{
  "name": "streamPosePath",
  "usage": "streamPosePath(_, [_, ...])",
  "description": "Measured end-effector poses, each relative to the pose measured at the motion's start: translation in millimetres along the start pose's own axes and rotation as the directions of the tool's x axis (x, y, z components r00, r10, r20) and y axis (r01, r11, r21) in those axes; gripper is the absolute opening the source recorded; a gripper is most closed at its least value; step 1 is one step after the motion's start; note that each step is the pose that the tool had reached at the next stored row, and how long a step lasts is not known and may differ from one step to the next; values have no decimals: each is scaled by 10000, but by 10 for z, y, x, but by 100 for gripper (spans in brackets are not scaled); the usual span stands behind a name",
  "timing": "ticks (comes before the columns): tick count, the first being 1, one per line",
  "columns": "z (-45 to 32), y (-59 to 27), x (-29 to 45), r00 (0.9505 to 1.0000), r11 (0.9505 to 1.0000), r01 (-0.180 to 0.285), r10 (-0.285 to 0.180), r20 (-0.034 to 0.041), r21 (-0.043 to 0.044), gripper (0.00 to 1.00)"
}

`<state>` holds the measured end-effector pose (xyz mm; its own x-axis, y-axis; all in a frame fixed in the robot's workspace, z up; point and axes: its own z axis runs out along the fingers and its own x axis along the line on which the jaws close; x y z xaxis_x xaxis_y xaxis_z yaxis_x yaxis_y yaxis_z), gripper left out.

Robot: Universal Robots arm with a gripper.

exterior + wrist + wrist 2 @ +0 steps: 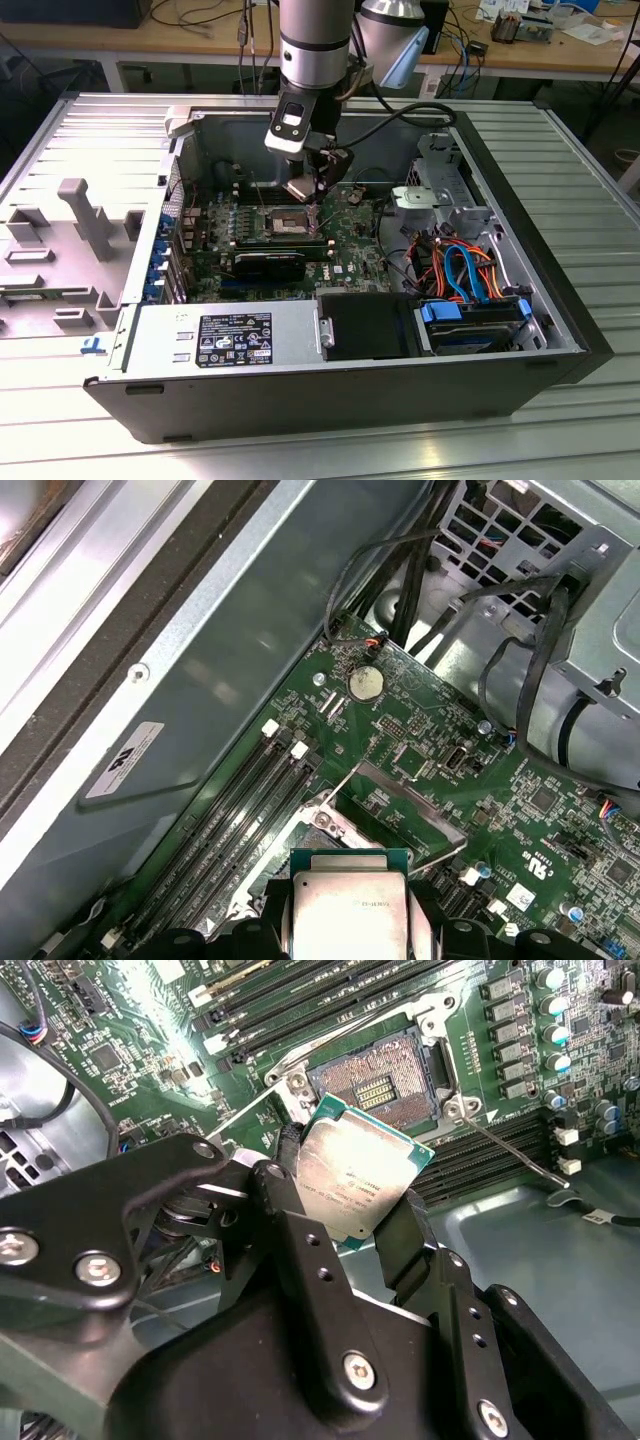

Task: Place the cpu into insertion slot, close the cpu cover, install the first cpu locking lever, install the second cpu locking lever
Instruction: 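Place the cpu into insertion slot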

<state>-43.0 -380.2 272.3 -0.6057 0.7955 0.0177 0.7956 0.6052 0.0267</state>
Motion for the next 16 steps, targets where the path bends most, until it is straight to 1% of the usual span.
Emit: streamPosePath(16, [7,0,0,9999,9999,-111,111,3,-1,54])
